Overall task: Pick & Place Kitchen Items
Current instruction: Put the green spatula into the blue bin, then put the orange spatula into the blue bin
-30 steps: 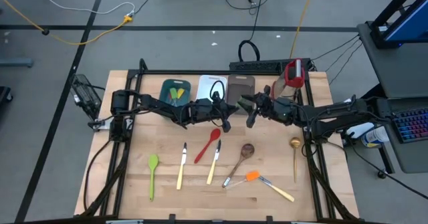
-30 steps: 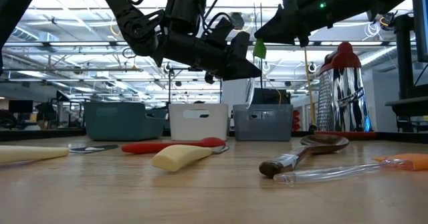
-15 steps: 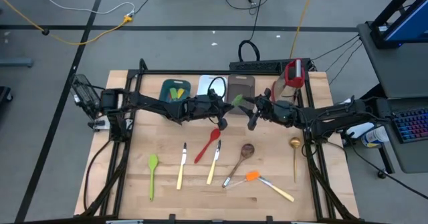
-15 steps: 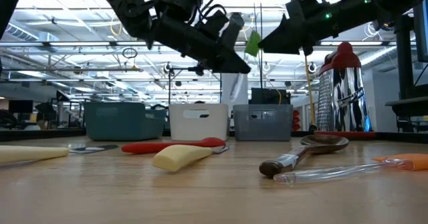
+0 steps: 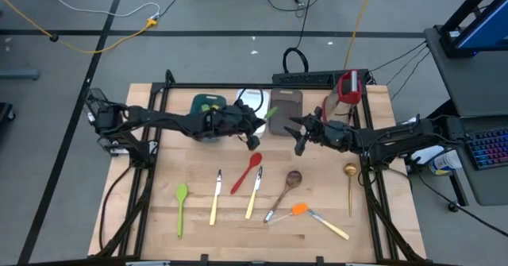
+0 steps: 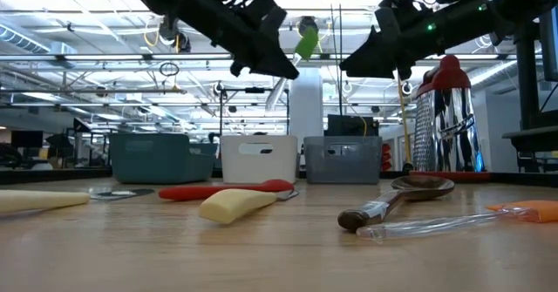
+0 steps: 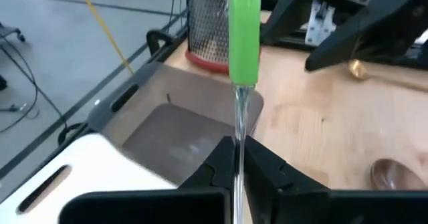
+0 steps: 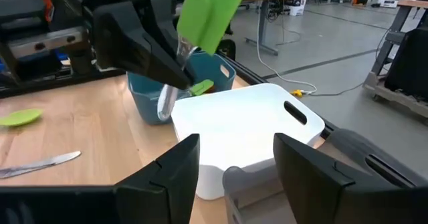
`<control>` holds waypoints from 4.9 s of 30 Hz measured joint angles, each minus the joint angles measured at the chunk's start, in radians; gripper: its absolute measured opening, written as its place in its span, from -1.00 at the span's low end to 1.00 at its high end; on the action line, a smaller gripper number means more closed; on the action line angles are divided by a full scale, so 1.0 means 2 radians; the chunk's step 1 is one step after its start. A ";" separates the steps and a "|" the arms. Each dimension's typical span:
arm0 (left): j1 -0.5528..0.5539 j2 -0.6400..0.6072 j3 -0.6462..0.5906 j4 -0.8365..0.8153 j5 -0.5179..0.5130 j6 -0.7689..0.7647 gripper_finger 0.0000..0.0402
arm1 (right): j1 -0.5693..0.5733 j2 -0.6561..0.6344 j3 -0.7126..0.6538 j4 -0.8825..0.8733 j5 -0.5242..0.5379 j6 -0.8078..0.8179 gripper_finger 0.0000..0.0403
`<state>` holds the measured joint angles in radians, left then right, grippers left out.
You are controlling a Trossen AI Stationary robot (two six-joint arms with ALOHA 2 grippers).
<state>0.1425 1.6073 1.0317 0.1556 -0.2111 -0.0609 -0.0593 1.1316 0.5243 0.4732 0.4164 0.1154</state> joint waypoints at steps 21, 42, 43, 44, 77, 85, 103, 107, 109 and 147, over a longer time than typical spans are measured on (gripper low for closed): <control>0.052 -0.113 0.000 -0.221 -0.011 -0.004 -0.98 | 0.000 0.000 0.000 0.001 -0.001 0.000 -0.13; 0.159 -0.125 -0.014 -0.389 -0.014 -0.037 -0.95 | 0.000 0.000 0.000 0.001 -0.001 0.000 -0.13; 0.163 -0.125 -0.019 -0.391 -0.013 -0.042 -0.94 | 0.000 0.000 0.000 0.001 -0.001 0.000 -0.13; 0.167 -0.125 -0.024 -0.392 -0.013 -0.047 -0.93 | 0.000 0.000 0.000 0.001 -0.001 0.000 -0.13; 0.187 -0.125 -0.151 -0.349 -0.011 -0.194 -0.88 | 0.000 0.000 0.001 0.010 0.001 0.000 -0.13; 0.187 -0.125 -0.151 -0.351 0.000 -0.197 -0.88 | 0.000 0.000 0.001 0.010 0.000 0.000 -0.13; 0.188 -0.070 -0.151 -0.338 0.023 -0.191 -0.87 | 0.000 0.000 0.001 0.010 0.000 0.000 -0.13; 0.188 -0.070 -0.151 -0.328 0.021 -0.180 -0.87 | 0.000 0.000 0.001 0.010 0.000 0.000 -0.13; 0.188 -0.070 -0.151 -0.325 0.019 -0.182 -0.87 | 0.000 0.000 0.001 0.010 0.000 0.000 -0.13; 0.200 -0.070 -0.151 -0.282 0.013 -0.180 -0.20 | 0.024 0.000 0.001 -0.042 -0.212 0.005 -0.03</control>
<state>0.5430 1.4666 0.7296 -0.4085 -0.1852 -0.4217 -0.0118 1.1320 0.5255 0.3891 -0.0077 0.1263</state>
